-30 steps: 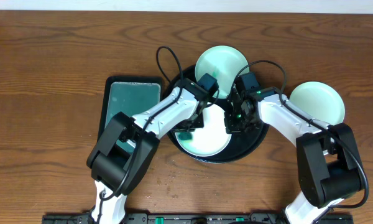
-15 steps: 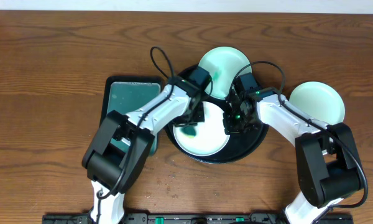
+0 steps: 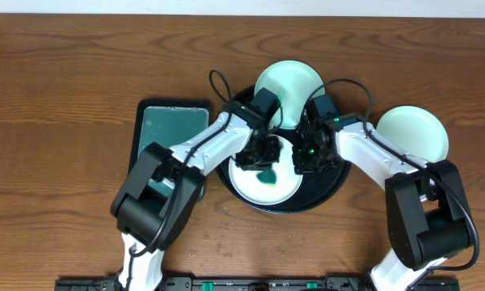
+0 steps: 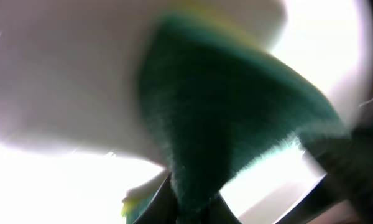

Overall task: Clean dirty plates on tray and stack at the side
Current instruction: 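Return the sponge to the water basin with the left gripper, then lift the white plate with the right gripper and dip it over the basin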

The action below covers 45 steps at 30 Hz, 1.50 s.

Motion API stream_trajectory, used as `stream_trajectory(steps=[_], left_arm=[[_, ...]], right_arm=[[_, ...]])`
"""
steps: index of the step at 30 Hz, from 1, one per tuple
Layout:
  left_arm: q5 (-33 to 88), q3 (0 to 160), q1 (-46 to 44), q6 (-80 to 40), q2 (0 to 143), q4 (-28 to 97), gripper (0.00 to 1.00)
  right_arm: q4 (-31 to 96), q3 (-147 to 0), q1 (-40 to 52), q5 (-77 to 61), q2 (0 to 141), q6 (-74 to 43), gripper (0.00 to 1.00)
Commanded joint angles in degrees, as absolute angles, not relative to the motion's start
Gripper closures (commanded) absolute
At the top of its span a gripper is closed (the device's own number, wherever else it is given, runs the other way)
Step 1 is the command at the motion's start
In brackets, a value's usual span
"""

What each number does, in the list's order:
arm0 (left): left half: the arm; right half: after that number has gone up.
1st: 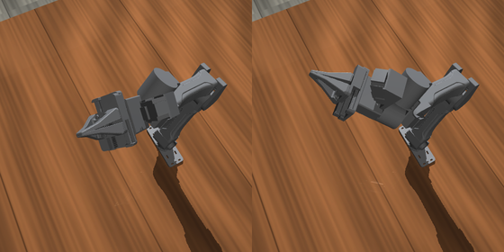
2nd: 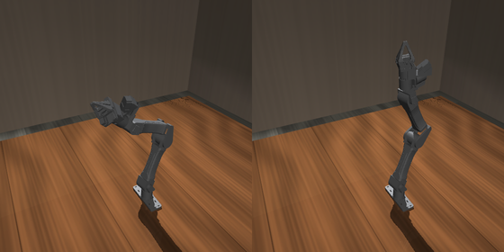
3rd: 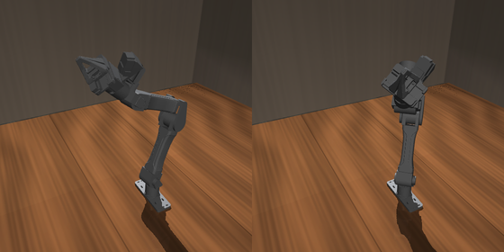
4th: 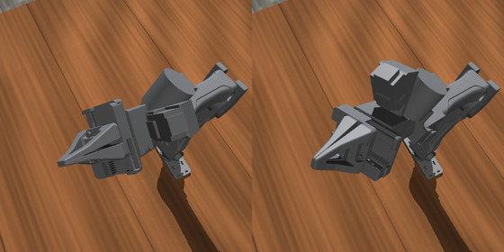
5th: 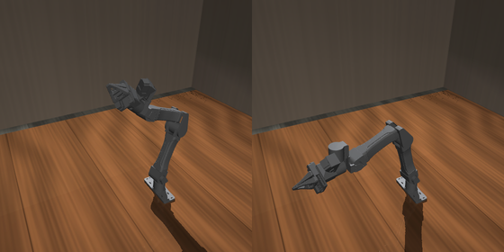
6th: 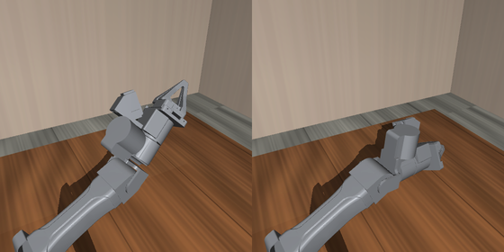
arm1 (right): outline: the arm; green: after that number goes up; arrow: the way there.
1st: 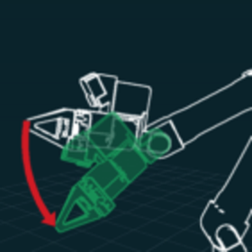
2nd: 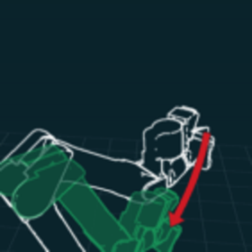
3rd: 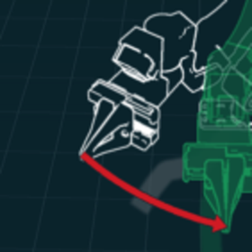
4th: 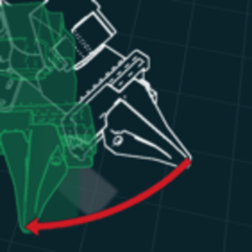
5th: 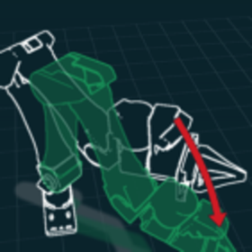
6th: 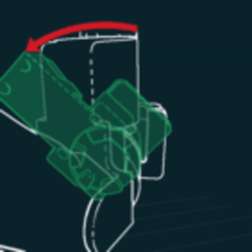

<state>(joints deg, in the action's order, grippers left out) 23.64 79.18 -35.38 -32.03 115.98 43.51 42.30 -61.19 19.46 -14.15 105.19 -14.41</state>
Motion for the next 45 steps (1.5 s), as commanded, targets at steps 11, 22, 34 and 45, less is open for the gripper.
stream_trajectory(steps=[11,22,34,45], left_arm=[[-13.3,77.01,-22.72,-29.28,96.27,56.93,0.93],[-5.78,70.28,-10.87,-26.06,105.16,51.24,0.92],[0.08,70.78,-9.02,-22.83,89.67,55.29,0.36],[0.05,70.78,-9.02,-22.72,66.5,59.7,0.23]], right_arm=[[41.95,-60.16,19.59,-10.28,106.94,-15.44,0.99],[39.0,-60.16,19.59,-8.86,106.94,-21.06,0.99],[49.65,-71.35,20.32,-10.41,99.83,-19.64,0.99],[36.6,-80.18,30.61,-3.66,96.79,-21.17,0.99]])
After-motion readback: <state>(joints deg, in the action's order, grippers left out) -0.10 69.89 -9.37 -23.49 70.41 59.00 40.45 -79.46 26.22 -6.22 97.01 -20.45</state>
